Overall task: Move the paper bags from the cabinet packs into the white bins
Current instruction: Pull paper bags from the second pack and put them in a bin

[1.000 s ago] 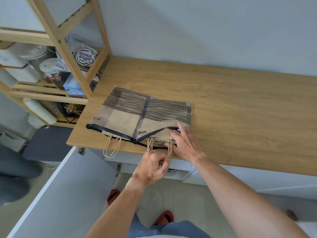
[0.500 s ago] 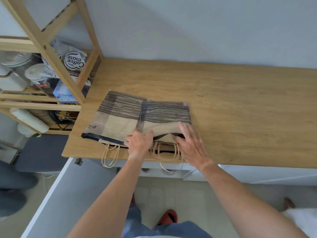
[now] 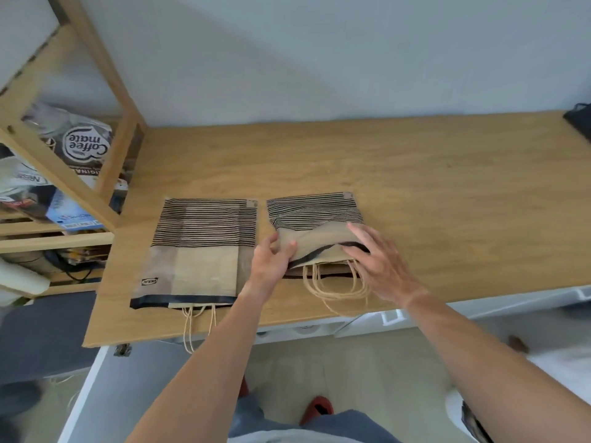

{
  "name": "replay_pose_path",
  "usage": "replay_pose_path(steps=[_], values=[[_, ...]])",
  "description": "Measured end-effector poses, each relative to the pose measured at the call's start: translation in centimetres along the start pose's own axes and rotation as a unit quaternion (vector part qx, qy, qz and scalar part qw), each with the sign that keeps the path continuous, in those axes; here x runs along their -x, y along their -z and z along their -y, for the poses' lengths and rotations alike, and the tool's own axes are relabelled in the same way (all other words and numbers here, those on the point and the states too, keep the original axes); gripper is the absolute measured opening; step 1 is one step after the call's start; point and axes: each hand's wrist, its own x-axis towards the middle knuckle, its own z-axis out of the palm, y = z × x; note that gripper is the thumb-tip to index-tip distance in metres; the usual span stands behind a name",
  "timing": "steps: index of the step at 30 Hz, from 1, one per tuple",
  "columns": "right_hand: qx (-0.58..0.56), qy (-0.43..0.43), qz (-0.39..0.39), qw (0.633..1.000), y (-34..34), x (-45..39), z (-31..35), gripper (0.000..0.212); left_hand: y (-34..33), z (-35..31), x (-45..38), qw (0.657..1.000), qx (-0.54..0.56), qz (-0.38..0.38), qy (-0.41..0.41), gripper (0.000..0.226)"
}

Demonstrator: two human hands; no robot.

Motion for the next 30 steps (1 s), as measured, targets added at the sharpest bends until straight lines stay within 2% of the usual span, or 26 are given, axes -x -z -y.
replay_pose_path(steps=[3,7,10,12,14,16,20,23,26,28,30], values=[[0.012,0.038,0.008,0.999,0.6,-1.0,-1.5,0.010,-0.3,1.0,-0.1,1.000,0.021,0.009,-0.019,0.063],[0.016,0.067,0.007,0.998,1.1,-2.2,-2.1,0.018,0.1,0.6,-1.1,0.995,0.094,0.019,0.030,0.061],[-0.024,0.105,0.000,0.994,1.4,-3.1,-1.7,0.026,1.0,-0.8,-1.3,0.988,0.136,0.022,0.064,0.049],[-0.052,0.151,-0.002,0.987,1.7,-3.6,-1.3,0.031,1.9,-1.1,-2.0,0.988,0.139,0.007,0.064,0.055],[-0.060,0.202,-0.002,0.977,2.0,-3.7,-1.0,0.024,2.6,-1.2,-2.8,0.991,0.118,-0.029,0.056,0.061],[-0.064,0.218,-0.018,0.974,2.1,-3.7,-0.4,0.020,2.9,-1.5,-3.6,0.990,0.105,-0.083,0.051,0.061],[-0.069,0.198,-0.051,0.977,1.2,-2.3,0.5,0.026,2.4,-2.6,-4.0,0.987,0.010,-0.156,0.022,0.057],[-0.046,0.158,-0.022,0.986,0.1,-0.3,0.3,0.034,1.5,-2.8,-4.5,0.987,-0.021,-0.161,0.004,0.058],[0.015,0.061,0.022,0.998,-0.3,0.7,1.1,0.040,0.8,-3.0,-4.5,0.991,-0.034,-0.123,0.037,0.060],[0.046,0.012,0.035,0.998,-0.3,0.5,1.9,0.040,0.2,-2.6,-3.8,0.979,-0.167,-0.120,0.007,0.061],[0.059,0.016,0.029,0.998,-0.3,0.2,2.6,0.039,-0.6,-2.4,-2.9,0.927,-0.332,-0.133,-0.110,0.055]])
